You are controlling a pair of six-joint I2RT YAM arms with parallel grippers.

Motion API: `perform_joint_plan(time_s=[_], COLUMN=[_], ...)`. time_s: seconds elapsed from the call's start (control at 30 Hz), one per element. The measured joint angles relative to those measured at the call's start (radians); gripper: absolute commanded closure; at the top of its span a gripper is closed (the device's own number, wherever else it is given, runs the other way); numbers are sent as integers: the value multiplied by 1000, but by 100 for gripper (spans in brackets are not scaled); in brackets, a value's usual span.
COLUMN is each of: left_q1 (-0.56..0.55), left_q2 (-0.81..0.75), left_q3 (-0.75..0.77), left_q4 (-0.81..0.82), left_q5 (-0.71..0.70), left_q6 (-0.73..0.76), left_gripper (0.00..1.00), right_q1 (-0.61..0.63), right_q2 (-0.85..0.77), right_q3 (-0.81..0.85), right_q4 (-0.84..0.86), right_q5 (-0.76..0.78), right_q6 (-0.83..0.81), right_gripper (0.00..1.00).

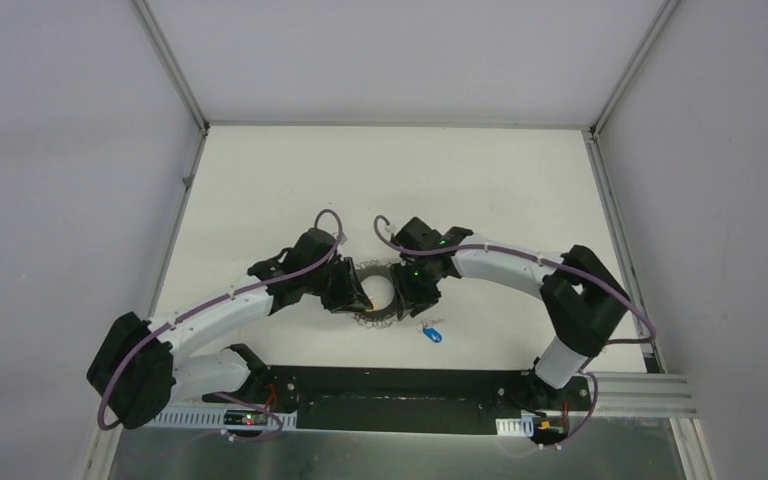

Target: Put the keys on the keyring

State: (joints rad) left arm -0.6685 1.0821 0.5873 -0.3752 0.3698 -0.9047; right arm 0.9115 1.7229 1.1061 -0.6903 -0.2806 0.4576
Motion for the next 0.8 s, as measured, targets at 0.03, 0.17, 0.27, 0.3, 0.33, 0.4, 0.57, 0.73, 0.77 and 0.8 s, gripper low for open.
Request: perform_joint_plan(time_s=[0.03,0.17,0.27,0.3,0.33,0.4,0.57,0.73,0.77,0.8], left_q1=[-13,-66,-79,-79,-79,-79,-80,-86,-90,-90], left_q2=[31,187,270,291,311,345,419,452,459,465], left_q3=[14,98,148,160,169,182,196,196,196,196], left_q4=[15,61,83,89,92,96,97,99,99,99], left_q5=[1,2,2,3,3,3,7,14,17,18], left_q6=[0,3,8,10,13,17,33,39,41,43], left_gripper=[72,72,73,73,73,73,73,74,74,75], right_q1=[-21,-125,-175,-185,-195,-207,-222,-223,-223,-223], right_q2=[-27,-163,-221,-233,-240,-248,-253,-253,-253,-253], right_q3=[-22,-111,-145,-155,-165,-183,-220,-224,-224,-224], right_q4=[8,65,94,103,111,121,129,132,133,134], right_q5=[-15,-86,-125,-137,-149,-166,-192,-206,-207,-207], right_q6=[6,33,43,47,50,54,62,64,64,64], right_gripper=[62,63,63,63,63,63,62,61,61,61])
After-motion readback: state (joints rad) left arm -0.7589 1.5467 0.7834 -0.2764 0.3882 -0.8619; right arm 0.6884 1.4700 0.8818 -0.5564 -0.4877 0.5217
